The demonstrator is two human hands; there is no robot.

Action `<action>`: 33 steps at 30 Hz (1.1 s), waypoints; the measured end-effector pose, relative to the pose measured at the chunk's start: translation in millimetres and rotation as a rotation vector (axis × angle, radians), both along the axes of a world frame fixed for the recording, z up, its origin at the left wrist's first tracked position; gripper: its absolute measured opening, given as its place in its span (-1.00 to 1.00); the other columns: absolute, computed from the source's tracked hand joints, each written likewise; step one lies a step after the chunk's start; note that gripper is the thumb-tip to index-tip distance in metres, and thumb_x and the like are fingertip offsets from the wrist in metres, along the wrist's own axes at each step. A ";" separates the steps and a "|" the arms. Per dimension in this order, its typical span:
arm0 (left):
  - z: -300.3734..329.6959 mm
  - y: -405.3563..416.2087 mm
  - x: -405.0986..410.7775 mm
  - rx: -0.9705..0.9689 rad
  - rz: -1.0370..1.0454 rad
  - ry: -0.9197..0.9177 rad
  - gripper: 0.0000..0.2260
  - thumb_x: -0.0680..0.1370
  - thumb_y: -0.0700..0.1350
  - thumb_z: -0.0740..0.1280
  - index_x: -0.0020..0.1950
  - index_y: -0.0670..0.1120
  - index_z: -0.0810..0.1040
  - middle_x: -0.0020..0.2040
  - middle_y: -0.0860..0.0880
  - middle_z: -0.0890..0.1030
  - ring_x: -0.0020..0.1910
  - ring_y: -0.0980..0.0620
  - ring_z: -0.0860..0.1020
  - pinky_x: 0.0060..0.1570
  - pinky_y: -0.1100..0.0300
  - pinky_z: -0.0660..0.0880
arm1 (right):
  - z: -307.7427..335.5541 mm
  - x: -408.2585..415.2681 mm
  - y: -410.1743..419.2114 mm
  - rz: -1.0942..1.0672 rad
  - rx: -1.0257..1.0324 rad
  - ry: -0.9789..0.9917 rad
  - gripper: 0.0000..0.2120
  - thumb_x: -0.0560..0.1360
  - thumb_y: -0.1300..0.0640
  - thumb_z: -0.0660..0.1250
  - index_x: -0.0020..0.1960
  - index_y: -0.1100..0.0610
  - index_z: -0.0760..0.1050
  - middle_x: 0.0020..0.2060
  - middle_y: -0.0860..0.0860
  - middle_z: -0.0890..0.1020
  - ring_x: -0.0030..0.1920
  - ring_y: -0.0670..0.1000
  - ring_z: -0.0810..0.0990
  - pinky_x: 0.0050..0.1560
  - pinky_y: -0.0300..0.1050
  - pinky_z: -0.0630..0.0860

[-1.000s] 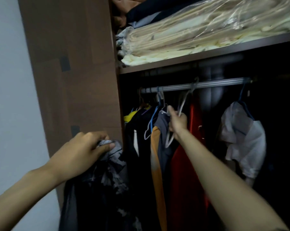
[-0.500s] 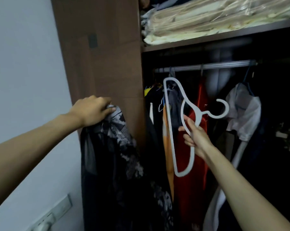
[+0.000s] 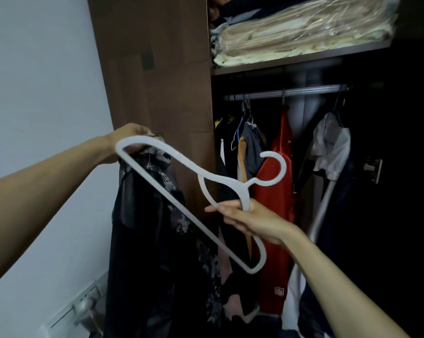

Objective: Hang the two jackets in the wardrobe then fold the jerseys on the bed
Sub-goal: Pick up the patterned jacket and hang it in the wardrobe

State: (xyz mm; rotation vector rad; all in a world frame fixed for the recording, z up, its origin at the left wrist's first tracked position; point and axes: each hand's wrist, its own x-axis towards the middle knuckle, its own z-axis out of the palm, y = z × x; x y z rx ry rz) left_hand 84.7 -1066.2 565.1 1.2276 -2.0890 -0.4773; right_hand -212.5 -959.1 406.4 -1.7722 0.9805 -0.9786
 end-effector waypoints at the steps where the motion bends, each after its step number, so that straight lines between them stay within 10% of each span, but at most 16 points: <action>1: 2.9 5.4 1.6 0.044 0.044 0.037 -0.85 0.62 -0.16 0.37 -0.11 -0.20 0.55 -0.30 -0.06 0.58 -0.35 0.04 0.55 -0.42 0.35 0.49 | 5.2 0.7 6.5 -0.014 -0.039 0.085 -0.74 0.63 -0.12 0.29 0.24 -0.15 0.66 -0.36 0.12 0.30 -0.44 -0.02 0.19 -0.39 -0.07 0.06; 5: 13.9 22.5 10.2 0.172 0.119 0.213 -0.79 0.65 -0.16 0.31 -0.19 -0.12 0.51 -0.44 -0.01 0.60 -0.55 0.16 0.55 -0.54 0.37 0.46 | 9.5 -5.5 19.9 -0.051 -0.027 0.202 -0.78 0.63 0.06 0.35 0.22 0.03 0.69 -0.53 -0.10 0.30 -0.55 -0.12 0.21 -0.52 -0.27 0.13; 12: 23.2 47.7 7.0 0.224 0.102 0.363 -0.82 0.67 -0.18 0.28 -0.15 -0.11 0.50 -0.24 -0.08 0.58 -0.34 0.05 0.58 -0.39 0.33 0.56 | 12.0 15.1 22.2 -0.152 -0.007 0.340 -0.81 0.62 0.14 0.36 0.18 0.11 0.70 -0.52 -0.14 0.45 -0.62 -0.16 0.28 -0.56 -0.30 0.19; 21: 27.0 107.7 -33.9 0.313 -0.072 0.708 -0.97 0.66 -0.20 0.29 0.02 -0.11 0.50 -0.25 -0.05 0.57 -0.50 0.13 0.61 -0.46 0.29 0.56 | 0.2 118.8 15.8 -0.054 0.104 0.131 -0.72 0.67 0.09 0.30 0.25 0.21 0.65 -0.32 0.02 0.50 -0.61 -0.17 0.33 -0.56 -0.31 0.24; 25: 36.9 138.3 -6.8 0.149 -0.105 0.237 -0.85 0.65 -0.08 0.32 -0.09 -0.07 0.58 -0.23 -0.04 0.65 -0.31 0.09 0.64 -0.29 0.28 0.56 | -5.4 112.0 11.4 -0.057 0.055 -0.130 -0.74 0.66 0.11 0.31 0.24 0.19 0.66 -0.47 -0.14 0.45 -0.55 -0.16 0.28 -0.52 -0.32 0.17; 33: 24.3 120.9 53.5 -0.897 0.259 -0.822 -0.57 0.64 0.31 -0.01 0.11 0.05 0.48 0.07 -0.06 0.53 0.09 -0.17 0.50 0.12 -0.11 0.43 | 6.3 104.1 12.2 0.036 -0.037 -0.317 -0.79 0.62 0.09 0.35 0.18 0.09 0.70 -0.39 0.09 0.25 -0.55 -0.11 0.12 -0.56 -0.34 0.09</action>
